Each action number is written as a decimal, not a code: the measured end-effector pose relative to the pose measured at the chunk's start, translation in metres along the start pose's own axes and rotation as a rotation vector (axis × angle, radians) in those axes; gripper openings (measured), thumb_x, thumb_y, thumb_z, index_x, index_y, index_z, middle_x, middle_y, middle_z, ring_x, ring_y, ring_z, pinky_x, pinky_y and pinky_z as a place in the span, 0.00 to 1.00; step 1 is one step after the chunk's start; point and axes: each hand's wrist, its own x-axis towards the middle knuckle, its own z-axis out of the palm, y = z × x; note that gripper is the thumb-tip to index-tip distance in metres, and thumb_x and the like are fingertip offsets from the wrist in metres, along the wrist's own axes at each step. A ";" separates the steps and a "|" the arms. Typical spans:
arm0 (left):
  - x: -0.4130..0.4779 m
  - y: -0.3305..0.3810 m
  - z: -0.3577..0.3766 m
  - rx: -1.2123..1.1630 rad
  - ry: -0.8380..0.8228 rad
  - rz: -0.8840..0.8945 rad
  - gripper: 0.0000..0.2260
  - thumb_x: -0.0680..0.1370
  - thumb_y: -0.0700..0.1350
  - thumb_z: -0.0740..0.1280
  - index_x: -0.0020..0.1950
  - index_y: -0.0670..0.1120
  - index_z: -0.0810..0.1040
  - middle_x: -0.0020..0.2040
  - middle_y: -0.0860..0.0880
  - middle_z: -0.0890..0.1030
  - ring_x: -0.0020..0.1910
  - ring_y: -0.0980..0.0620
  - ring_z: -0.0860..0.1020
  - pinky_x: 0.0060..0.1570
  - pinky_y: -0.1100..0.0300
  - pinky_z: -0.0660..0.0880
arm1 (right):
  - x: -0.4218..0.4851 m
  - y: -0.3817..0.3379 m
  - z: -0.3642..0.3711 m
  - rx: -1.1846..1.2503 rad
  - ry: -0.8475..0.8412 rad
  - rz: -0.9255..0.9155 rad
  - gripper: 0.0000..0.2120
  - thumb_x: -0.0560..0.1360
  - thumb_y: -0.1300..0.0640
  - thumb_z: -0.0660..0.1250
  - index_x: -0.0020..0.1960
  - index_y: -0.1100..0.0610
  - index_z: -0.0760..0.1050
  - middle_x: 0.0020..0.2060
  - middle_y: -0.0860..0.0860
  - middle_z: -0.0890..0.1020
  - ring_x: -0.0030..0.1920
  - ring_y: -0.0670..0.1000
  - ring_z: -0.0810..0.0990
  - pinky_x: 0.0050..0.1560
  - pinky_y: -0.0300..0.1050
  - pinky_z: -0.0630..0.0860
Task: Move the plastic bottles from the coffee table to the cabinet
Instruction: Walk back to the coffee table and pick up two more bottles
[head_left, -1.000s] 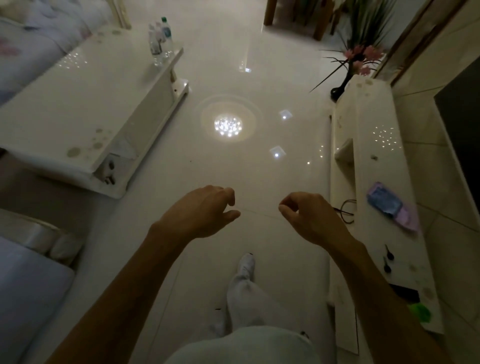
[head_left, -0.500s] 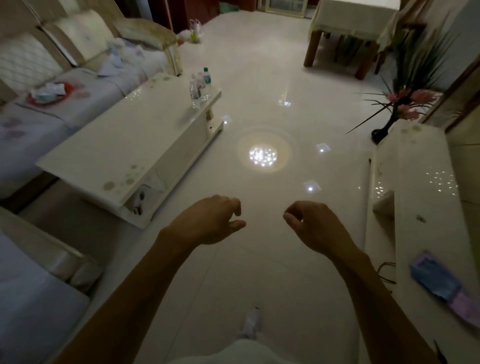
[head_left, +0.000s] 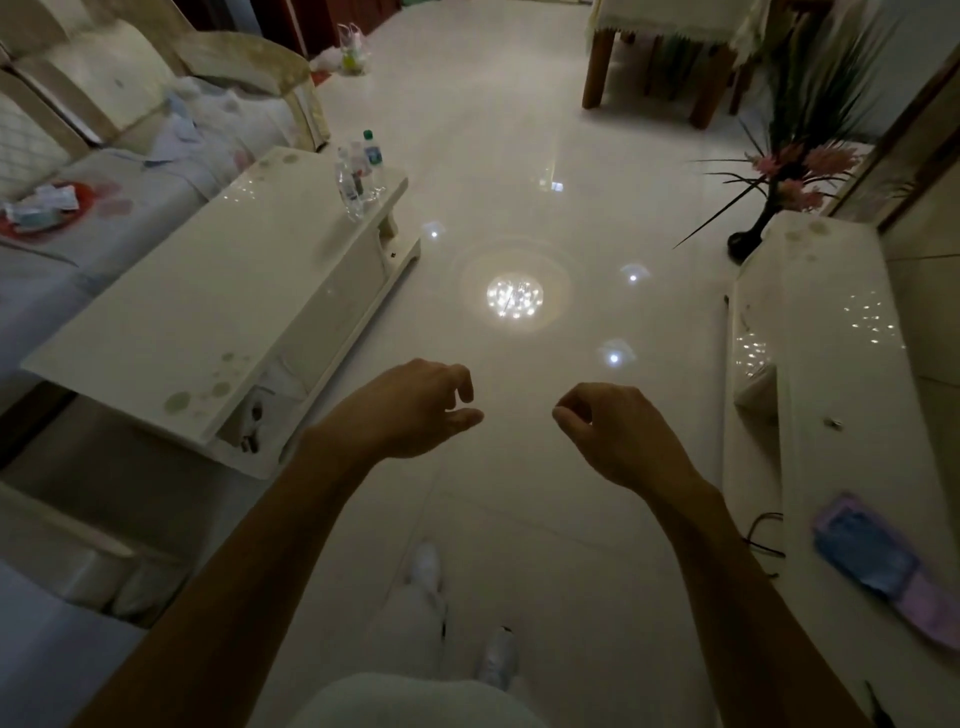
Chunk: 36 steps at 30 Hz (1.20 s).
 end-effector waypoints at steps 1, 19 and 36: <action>0.006 0.000 -0.001 0.000 -0.001 0.007 0.17 0.78 0.52 0.63 0.64 0.46 0.72 0.59 0.45 0.78 0.53 0.50 0.78 0.56 0.54 0.76 | 0.004 0.001 -0.001 0.000 -0.006 0.005 0.12 0.78 0.50 0.64 0.53 0.55 0.81 0.47 0.51 0.84 0.43 0.49 0.81 0.49 0.48 0.79; 0.132 -0.117 -0.072 -0.083 -0.002 0.048 0.17 0.78 0.54 0.62 0.63 0.47 0.73 0.59 0.46 0.78 0.53 0.51 0.77 0.54 0.57 0.75 | 0.177 -0.050 0.004 -0.125 -0.087 0.059 0.12 0.78 0.49 0.63 0.53 0.55 0.80 0.46 0.51 0.84 0.44 0.49 0.81 0.50 0.51 0.80; 0.203 -0.234 -0.144 -0.103 0.046 -0.009 0.18 0.78 0.55 0.61 0.64 0.47 0.72 0.60 0.46 0.78 0.54 0.51 0.77 0.54 0.58 0.73 | 0.328 -0.118 0.015 -0.194 -0.131 -0.013 0.12 0.78 0.50 0.63 0.51 0.57 0.81 0.45 0.50 0.84 0.42 0.48 0.81 0.48 0.48 0.80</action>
